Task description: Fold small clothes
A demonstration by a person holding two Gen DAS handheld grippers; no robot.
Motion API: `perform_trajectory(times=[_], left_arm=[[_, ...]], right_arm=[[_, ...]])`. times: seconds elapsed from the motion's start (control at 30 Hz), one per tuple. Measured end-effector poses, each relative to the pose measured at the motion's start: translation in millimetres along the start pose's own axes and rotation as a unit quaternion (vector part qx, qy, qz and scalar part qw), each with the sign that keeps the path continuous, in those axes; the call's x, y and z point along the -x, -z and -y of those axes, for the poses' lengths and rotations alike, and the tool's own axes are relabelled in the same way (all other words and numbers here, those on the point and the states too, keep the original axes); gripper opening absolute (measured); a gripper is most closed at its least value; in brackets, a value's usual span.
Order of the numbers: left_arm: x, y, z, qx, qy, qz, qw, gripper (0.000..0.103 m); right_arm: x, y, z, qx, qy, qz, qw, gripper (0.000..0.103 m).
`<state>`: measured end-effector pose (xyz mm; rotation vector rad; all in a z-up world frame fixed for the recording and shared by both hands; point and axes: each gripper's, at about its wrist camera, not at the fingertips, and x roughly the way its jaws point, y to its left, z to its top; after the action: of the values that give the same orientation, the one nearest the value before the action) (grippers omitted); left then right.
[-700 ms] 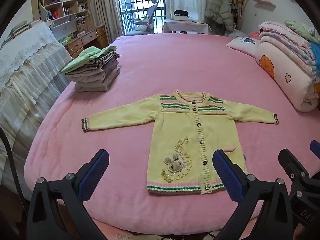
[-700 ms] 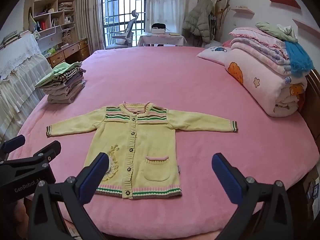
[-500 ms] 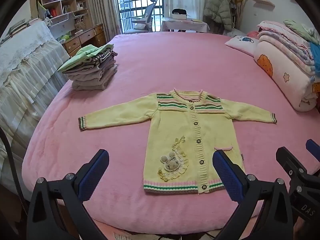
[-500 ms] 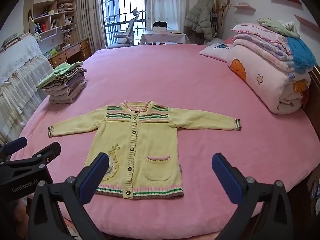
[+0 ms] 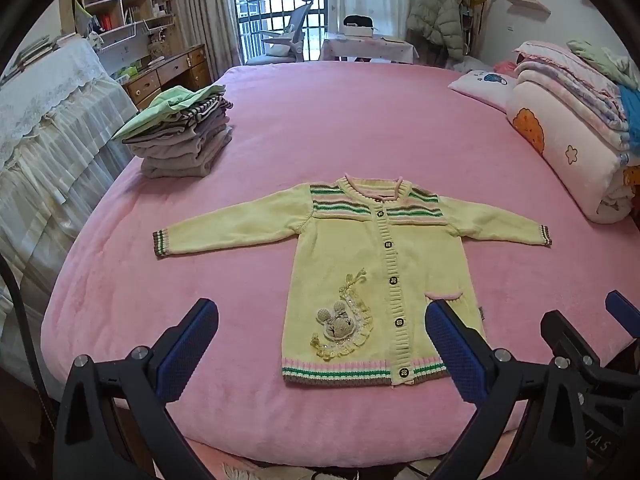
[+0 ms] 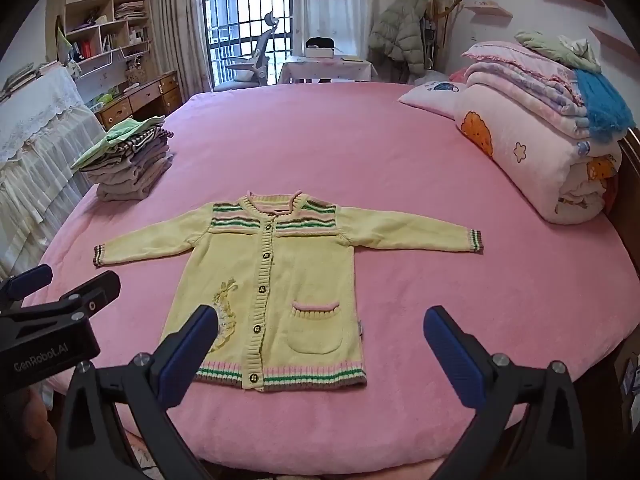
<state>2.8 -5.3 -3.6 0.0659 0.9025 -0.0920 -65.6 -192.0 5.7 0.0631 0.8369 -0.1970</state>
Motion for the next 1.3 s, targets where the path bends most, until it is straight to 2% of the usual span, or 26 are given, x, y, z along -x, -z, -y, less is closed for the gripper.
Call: perform_trajectory(times=[0.2,1.3], left_arm=[[2.4,2.5,-0.9,0.001,0.003,0.0,1.0,0.103],[6.5,7.9,-0.4,0.004,0.01,-0.005,0.9999,0.103]], right_arm=[[7.5,0.7,-4.9,0.009,0.002,0.011,1.0,0.103],[8.9,6.5,-4.3,-0.003,-0.008,0.004,1.0,0.103]])
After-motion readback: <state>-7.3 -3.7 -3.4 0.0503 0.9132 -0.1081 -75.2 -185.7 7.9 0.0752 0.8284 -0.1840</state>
